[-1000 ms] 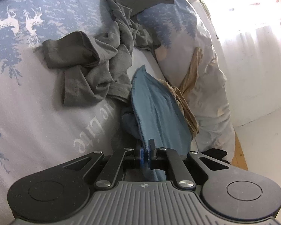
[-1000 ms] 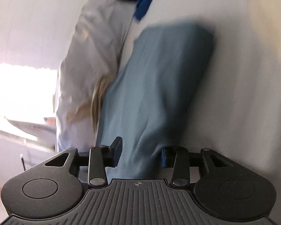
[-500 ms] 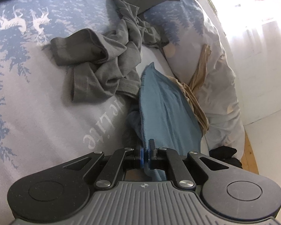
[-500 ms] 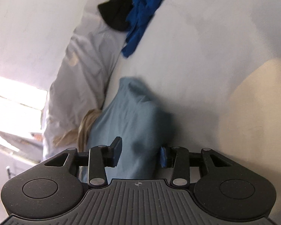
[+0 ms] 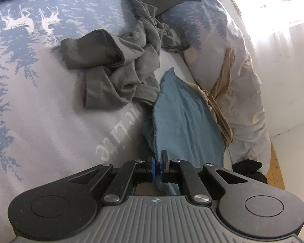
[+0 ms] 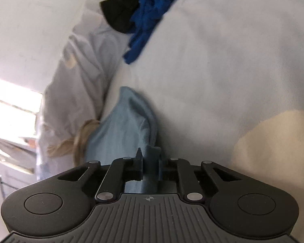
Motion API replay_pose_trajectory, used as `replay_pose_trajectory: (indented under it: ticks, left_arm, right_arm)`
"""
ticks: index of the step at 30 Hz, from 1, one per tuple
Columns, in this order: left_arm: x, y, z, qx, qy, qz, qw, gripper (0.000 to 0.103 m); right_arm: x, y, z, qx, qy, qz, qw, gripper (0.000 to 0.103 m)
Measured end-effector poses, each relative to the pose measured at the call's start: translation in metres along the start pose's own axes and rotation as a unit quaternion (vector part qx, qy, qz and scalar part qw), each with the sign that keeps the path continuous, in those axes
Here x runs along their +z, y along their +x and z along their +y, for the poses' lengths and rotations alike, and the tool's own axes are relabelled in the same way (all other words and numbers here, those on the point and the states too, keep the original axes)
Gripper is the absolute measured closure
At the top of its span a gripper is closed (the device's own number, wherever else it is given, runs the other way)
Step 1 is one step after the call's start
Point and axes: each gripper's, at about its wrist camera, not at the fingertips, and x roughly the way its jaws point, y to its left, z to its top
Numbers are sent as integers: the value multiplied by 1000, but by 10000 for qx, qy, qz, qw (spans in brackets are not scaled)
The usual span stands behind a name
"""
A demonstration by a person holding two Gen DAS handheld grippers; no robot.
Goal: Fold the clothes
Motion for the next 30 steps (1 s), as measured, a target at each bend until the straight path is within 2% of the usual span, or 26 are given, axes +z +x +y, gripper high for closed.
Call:
replay_pose_trajectory:
  ticks: [4, 12, 19, 23, 30]
  left_arm:
    - [-1, -10, -10, -166, 49, -56, 9998, 95]
    - [-5, -52, -28, -591, 107, -220, 9979, 95]
    - [-19, -101, -32, -1138, -69, -228, 9932, 95]
    - [-20, -133, -53, -1712, -9, -486, 9840, 95]
    - [-22, -182, -115, -2738, 235, -1036, 9559, 95]
  right_arm:
    - [2, -17, 30, 313, -557, -88, 9979, 91]
    - [11, -65, 66, 622, -701, -170, 9955, 91]
    - [18, -136, 80, 1048, -715, -295, 9915, 91]
    - [26, -174, 102, 1492, -895, -432, 9838, 91]
    - [43, -239, 158, 2389, -1510, -697, 9567, 92]
